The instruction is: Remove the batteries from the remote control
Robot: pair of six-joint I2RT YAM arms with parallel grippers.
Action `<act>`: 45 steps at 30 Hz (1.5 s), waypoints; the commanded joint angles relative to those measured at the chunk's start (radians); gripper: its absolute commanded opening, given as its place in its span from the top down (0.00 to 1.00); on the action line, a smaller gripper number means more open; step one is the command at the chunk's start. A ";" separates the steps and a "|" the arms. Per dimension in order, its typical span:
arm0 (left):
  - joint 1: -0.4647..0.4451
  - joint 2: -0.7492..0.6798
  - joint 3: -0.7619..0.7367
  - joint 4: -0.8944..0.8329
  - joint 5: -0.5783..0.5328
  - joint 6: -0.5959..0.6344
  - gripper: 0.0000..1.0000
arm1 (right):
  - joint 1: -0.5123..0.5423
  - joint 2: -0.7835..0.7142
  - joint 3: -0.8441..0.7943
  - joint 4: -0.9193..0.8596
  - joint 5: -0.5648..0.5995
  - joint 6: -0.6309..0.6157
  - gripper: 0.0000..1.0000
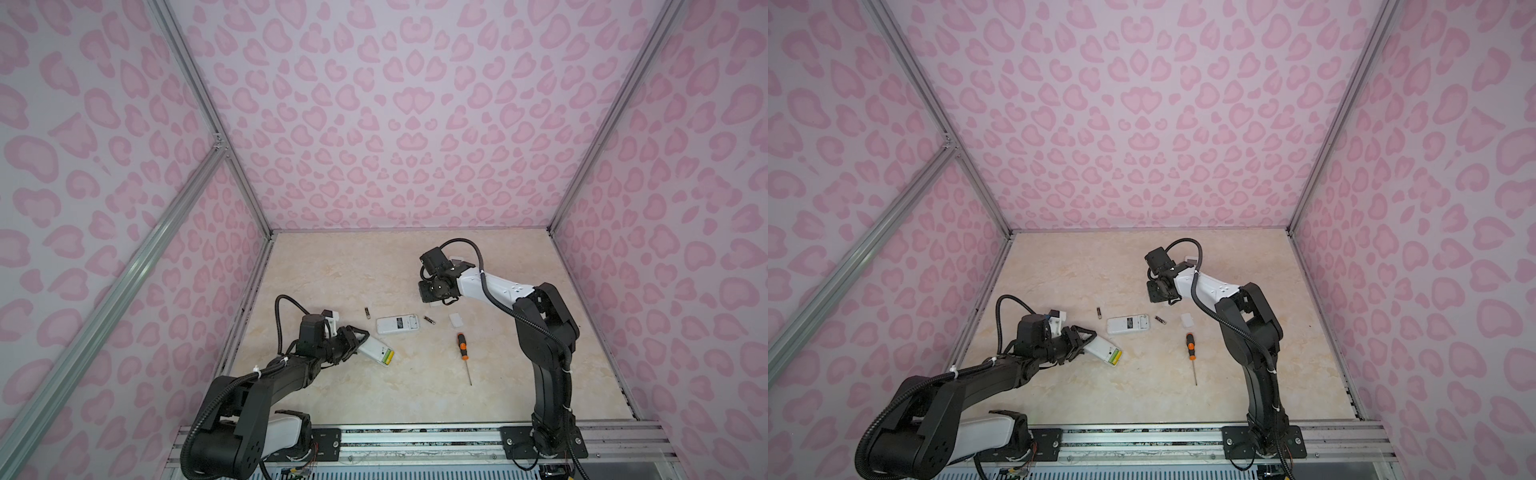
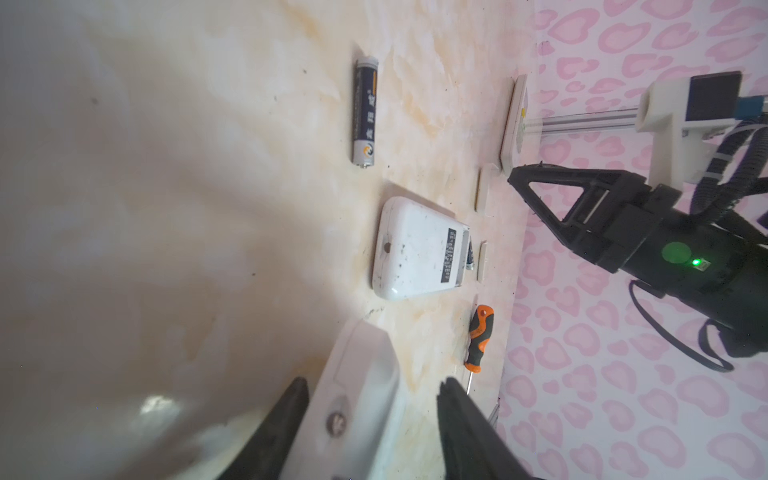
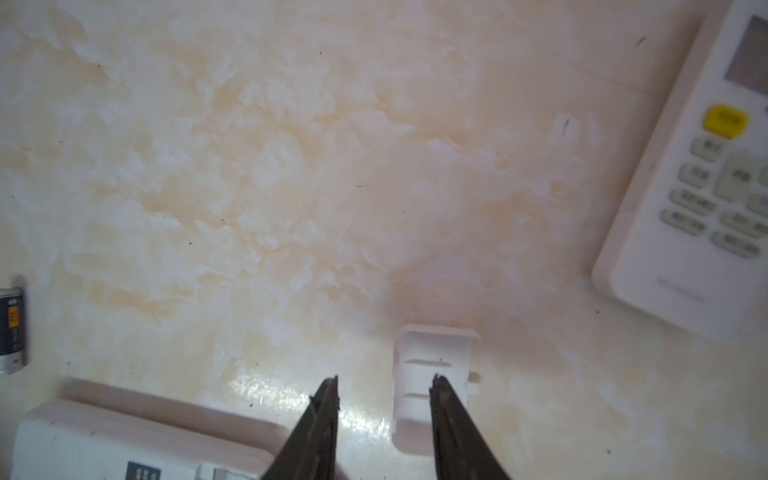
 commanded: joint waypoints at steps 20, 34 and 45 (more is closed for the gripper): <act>-0.157 -0.106 0.153 -0.582 -0.348 0.250 0.02 | 0.139 -0.529 -0.555 0.096 0.127 0.218 0.60; -0.269 0.081 0.322 -0.600 -0.287 0.207 0.02 | 0.528 -0.461 -0.721 0.531 0.173 0.117 0.46; -0.152 0.133 0.313 -0.543 -0.044 0.201 0.02 | 0.589 -0.305 -0.623 0.655 -0.003 -0.154 0.38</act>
